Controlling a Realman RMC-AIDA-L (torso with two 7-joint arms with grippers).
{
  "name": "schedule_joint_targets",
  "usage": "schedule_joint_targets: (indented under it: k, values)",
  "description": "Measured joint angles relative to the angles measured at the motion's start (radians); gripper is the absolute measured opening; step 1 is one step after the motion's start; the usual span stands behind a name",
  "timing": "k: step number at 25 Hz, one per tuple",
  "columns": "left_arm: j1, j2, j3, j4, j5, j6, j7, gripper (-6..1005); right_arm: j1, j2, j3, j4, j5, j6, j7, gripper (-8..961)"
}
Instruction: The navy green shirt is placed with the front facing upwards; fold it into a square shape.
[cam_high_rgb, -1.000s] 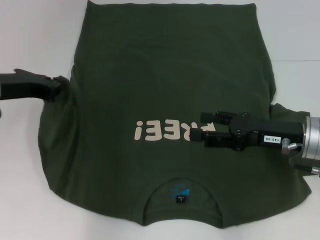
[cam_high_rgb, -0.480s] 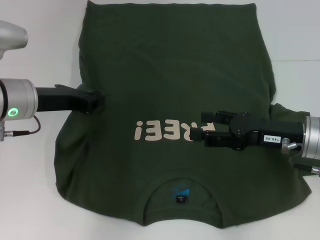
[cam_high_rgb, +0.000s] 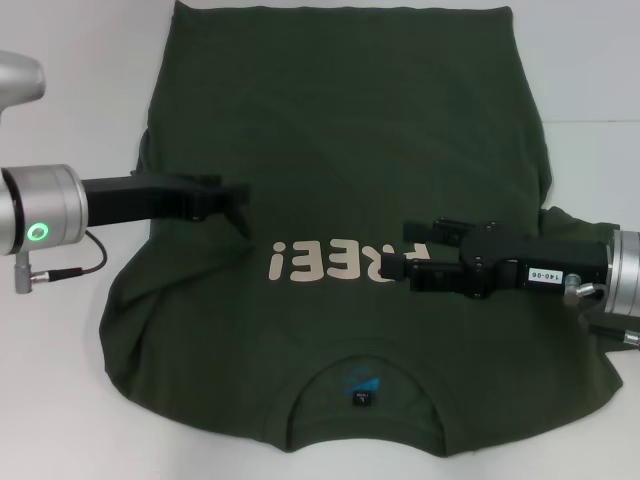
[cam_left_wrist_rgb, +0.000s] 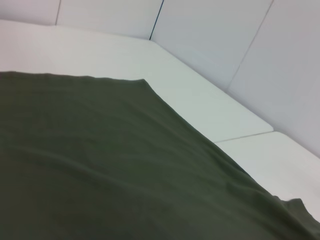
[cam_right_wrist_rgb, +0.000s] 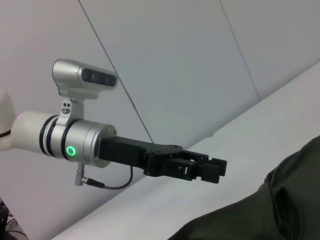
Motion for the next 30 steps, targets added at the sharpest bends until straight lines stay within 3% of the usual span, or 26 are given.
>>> schedule_joint_targets:
  k: [7,18,30]
  values:
    - [0.058,0.000,-0.001,-0.015,-0.010,-0.104,0.089,516,0.001,-0.007,0.002,-0.002,0.004,-0.001,0.015,888]
    - [0.075,-0.001,0.001,-0.152,0.000,-0.294,0.214,911,0.002,-0.012,0.001,-0.002,0.014,-0.008,0.064,885]
    - [0.063,0.001,0.021,-0.222,0.001,-0.384,0.318,911,0.005,-0.010,-0.003,-0.002,0.014,-0.010,0.081,881]
